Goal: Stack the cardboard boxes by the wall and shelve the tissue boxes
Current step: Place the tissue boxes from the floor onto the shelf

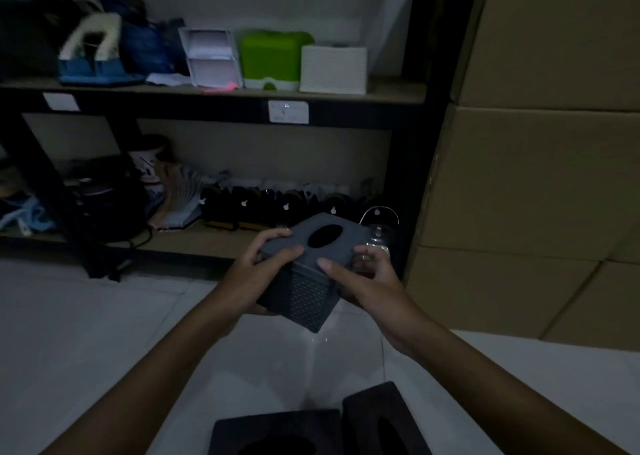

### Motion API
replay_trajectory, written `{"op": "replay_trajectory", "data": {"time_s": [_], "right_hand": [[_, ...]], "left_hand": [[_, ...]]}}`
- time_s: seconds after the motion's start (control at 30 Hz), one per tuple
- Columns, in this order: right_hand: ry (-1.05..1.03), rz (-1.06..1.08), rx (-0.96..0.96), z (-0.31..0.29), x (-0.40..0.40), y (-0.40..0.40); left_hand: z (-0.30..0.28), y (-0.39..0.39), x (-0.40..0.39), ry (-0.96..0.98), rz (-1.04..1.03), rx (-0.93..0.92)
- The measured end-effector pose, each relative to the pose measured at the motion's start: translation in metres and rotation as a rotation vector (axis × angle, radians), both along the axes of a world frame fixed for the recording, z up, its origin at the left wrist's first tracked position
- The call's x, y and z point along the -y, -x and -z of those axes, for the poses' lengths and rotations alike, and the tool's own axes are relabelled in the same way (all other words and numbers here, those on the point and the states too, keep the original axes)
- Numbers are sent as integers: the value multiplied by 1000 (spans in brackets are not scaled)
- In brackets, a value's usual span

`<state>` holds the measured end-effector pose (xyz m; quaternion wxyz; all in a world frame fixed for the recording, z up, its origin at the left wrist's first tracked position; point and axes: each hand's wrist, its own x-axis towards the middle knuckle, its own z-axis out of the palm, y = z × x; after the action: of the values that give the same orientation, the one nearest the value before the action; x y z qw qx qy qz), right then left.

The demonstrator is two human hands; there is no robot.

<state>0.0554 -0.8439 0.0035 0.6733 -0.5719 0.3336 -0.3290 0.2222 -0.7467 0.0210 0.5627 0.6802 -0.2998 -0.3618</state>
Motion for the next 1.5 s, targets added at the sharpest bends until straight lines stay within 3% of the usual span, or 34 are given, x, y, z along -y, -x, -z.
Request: {"op": "replay_trajectory", "data": {"time_s": [0.1,0.33,0.63,0.9,1.2,1.37,1.43,1.5], "right_hand": [[142,-28,15,-24,-13,-8],[692,-7,-29,-69,-30,-27],[1097,150,-78,-114,-32,-31],[1206,345,-61,-146,34,-19],[1305,284,-215,-169,83,-26],[1332,330,-286,-168,93,-36],[1457,422,-369,-170,94,-33],[1709,477,-588,-177,96,-29]], "left_hand": [[-26,-13,-14,89,32,21],[-79,-45,-37,269,33,1],[-106,-51,-13,515,57,-56],[-138,3,60,657,106,-117],[-164,-1,115,751,-20,-12],[-162,-8,129,696,36,39],[-161,-8,140,676,112,110],[-157,-8,152,635,224,221]]}}
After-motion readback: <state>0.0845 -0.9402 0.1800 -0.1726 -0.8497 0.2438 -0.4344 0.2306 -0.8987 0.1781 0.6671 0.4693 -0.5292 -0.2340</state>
